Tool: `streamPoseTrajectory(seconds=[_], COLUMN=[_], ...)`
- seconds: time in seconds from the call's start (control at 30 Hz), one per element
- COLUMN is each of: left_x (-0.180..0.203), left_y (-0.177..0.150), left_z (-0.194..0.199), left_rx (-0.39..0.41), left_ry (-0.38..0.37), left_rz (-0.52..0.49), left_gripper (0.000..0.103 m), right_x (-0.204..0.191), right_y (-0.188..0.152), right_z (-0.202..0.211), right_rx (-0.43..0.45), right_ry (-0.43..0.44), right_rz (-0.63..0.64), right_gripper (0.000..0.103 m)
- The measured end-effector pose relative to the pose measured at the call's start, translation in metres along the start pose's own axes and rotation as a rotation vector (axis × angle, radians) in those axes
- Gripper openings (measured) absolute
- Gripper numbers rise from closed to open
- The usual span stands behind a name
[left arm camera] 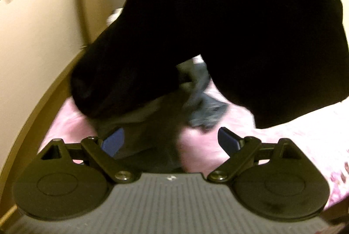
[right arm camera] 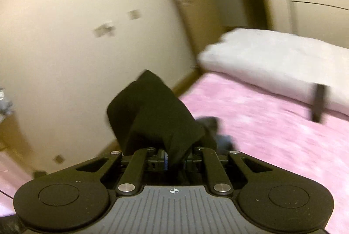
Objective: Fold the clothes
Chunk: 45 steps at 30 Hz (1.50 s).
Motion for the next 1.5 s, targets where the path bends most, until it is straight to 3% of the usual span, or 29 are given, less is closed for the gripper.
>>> streamPoseTrajectory(seconds=[0.23,0.4,0.5,0.57,0.63,0.7,0.73,0.77,0.83,1.0,1.2,1.4,1.5], left_x=[0.112,0.187,0.232,0.262,0.287,0.311,0.321,0.329,0.340,0.353,0.400,0.496,0.544], left_y=[0.021,0.022,0.020,0.021,0.025,0.027,0.028,0.028,0.026,0.006,-0.022,-0.046,-0.059], left_z=[-0.021,-0.044,-0.066,-0.080,-0.089,-0.091,-0.090,-0.092,-0.100,-0.121,-0.167,-0.195,-0.196], left_rx=[-0.031,-0.084,-0.124,-0.147,-0.162,-0.164,-0.169,-0.175,-0.188,-0.236,-0.230,-0.087,0.012], left_ry=[-0.077,-0.120,-0.155,-0.177,-0.185,-0.204,-0.212,-0.217,-0.223,-0.248,-0.398,-0.589,-0.651], left_rz=[-0.117,-0.177,-0.220,-0.253,-0.296,-0.332,-0.345,-0.359,-0.392,-0.554,-0.705,-1.012,-1.176], left_gripper=[0.091,0.091,0.091,0.091,0.090,0.089,0.090,0.090,0.090,0.090,0.090,0.090,0.090], right_x=[0.165,0.261,0.320,0.343,0.355,0.365,0.363,0.362,0.363,0.363,0.361,0.354,0.362], right_y=[-0.067,-0.094,-0.119,-0.126,-0.141,-0.155,-0.156,-0.157,-0.164,-0.213,-0.274,-0.328,-0.350], right_z=[0.093,0.187,0.212,0.213,0.222,0.231,0.237,0.243,0.246,0.236,0.223,0.216,0.220], right_rx=[-0.029,-0.003,-0.120,-0.206,-0.224,-0.239,-0.221,-0.204,-0.200,-0.308,-0.449,-0.603,-0.609], right_ry=[-0.155,-0.315,-0.391,-0.472,-0.552,-0.630,-0.664,-0.698,-0.735,-0.762,-0.807,-0.870,-0.841], right_rz=[-0.283,-0.380,-0.436,-0.398,-0.365,-0.333,-0.324,-0.316,-0.322,-0.349,-0.341,-0.101,-0.020], right_gripper=[0.010,0.010,0.012,0.017,0.025,0.065,0.096,0.101,0.102,0.102,0.102,0.102,0.102])
Point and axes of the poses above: each gripper's, at about its wrist camera, not at the fingertips, and z roughly against the way its jaws point, x to its right, y to its top, the point moved 4 cm from there along -z, roughly the way its jaws point, and after that the axes turned 1 degree about z, right-handed, at the moved point
